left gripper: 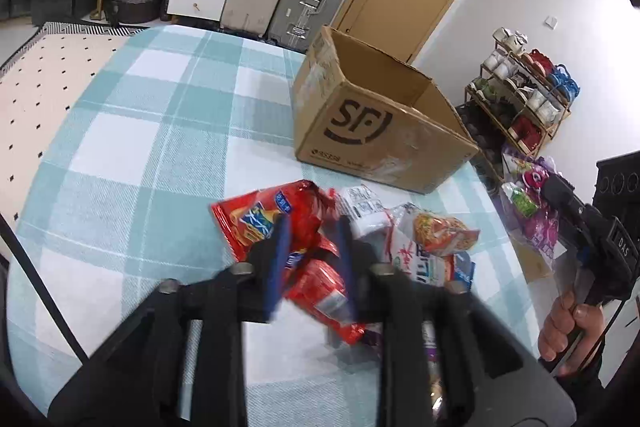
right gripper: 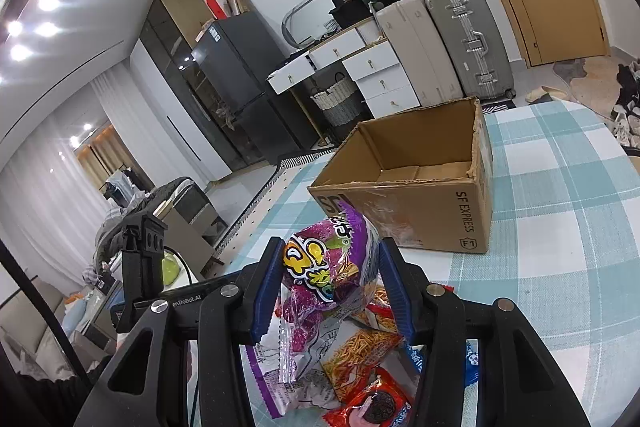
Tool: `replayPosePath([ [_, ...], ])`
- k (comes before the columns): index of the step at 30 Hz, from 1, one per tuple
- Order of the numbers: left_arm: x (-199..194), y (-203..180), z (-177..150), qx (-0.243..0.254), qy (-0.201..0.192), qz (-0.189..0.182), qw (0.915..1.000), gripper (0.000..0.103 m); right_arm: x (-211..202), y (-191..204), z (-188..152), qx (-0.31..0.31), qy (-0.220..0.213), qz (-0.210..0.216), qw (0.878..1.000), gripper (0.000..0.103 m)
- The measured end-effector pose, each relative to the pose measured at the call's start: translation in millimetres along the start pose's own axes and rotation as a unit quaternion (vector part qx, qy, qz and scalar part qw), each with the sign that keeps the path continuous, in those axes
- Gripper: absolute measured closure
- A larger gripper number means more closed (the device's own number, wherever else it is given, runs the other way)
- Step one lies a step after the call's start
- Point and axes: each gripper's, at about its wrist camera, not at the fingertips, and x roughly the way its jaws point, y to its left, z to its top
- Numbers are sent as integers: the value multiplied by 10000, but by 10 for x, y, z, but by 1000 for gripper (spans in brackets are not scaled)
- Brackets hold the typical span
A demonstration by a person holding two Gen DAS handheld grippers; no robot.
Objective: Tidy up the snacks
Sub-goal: 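Lift the red chip bag with the left gripper and carry it over the box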
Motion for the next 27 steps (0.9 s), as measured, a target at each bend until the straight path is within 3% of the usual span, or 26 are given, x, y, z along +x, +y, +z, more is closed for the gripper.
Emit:
replayPosePath([
  [2,0,74,55,-133,-105,-62,9998,25,12,-15,-20,55,17,37,10000,54],
  [3,20,110,91,-161,-123,-88,9998,21,14,-16,-26,71,26,53,10000,54],
  [6,77,172,178,-108,-172,-182,9996,21,-4,-13,-50,74,26,51,10000,54],
  [8,209,149,206,96,115,-332,9993,21,-14,-24,-59,93,19,52,9999,54],
  [12,459,42,163,734,443,-240,9960,21,4,-56,-68,135,43,44,9999,54],
  [19,630,-99,211,1264,480,-138,9907,21,8,-88,-119,165,88,7,9998,54],
  [24,804,-188,162,1800,690,4,9813,43,10,-93,-142,200,95,0,9998,54],
  [25,805,-191,137,1888,669,-14,9797,53,11,-94,-137,200,94,0,9998,54],
  [27,826,-162,114,1886,666,-20,9798,60,11,-95,-146,207,99,0,9997,54],
])
